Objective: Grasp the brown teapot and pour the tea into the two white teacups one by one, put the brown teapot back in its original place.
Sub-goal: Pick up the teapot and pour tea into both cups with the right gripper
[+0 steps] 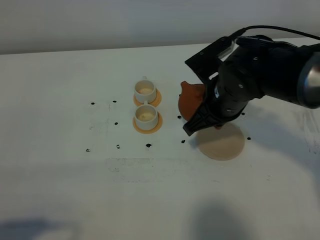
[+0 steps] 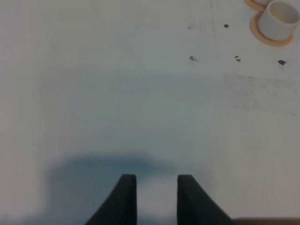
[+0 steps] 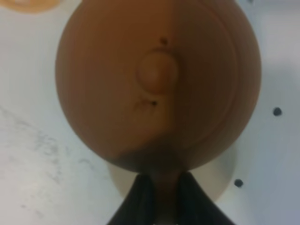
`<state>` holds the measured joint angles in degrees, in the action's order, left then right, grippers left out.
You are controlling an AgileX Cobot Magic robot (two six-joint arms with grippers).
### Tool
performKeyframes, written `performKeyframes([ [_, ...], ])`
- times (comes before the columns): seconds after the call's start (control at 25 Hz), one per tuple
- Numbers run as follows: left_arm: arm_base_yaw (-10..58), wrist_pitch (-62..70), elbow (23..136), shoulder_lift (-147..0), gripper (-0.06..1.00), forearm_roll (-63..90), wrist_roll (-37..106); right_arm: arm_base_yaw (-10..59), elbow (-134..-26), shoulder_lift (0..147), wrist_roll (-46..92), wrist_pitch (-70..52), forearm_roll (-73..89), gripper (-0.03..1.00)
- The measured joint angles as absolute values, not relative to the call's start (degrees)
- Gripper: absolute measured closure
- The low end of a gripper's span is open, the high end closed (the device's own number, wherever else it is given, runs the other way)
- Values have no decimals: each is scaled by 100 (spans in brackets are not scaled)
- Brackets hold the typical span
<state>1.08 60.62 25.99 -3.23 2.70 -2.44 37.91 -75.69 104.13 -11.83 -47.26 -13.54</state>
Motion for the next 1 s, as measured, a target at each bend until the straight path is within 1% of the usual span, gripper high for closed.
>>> performKeyframes([
  [0.32, 108, 6062, 2599, -323, 74, 270, -244, 4140, -7939, 10739, -1183, -4946, -1685, 87],
  [0.72, 108, 6062, 2599, -323, 74, 270, -244, 4270, -8453, 11270, -1183, -5365, -2072, 87],
  [1.0, 108, 6067, 2599, -323, 74, 265, -244, 4502, -8530, 11323, -1183, -5424, -2181, 87],
])
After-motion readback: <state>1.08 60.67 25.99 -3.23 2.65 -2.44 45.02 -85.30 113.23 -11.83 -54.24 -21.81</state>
